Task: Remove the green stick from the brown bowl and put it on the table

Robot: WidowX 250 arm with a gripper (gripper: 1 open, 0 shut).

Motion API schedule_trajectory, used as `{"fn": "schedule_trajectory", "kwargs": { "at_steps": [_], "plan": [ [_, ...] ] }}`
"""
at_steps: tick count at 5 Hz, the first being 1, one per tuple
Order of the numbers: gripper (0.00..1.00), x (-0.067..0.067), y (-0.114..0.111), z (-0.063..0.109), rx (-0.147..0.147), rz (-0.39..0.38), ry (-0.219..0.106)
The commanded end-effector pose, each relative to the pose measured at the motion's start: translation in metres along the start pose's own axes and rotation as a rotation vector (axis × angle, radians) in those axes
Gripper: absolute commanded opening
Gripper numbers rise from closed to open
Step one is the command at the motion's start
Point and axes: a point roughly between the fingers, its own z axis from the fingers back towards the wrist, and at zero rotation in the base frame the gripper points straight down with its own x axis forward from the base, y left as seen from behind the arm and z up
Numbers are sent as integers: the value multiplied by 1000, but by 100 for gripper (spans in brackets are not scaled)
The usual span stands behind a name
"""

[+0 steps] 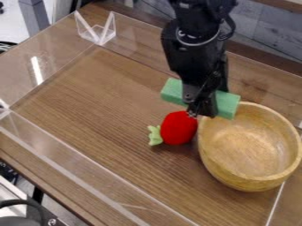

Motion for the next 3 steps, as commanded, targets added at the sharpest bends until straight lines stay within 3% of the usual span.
{"fn": "schedule_trajectory", "kwargs": {
  "at_steps": [1,3],
  "plan": [
    [0,5,-7,12,-58,26,3],
    [0,14,10,4,-66,32,-12]
  ]
}}
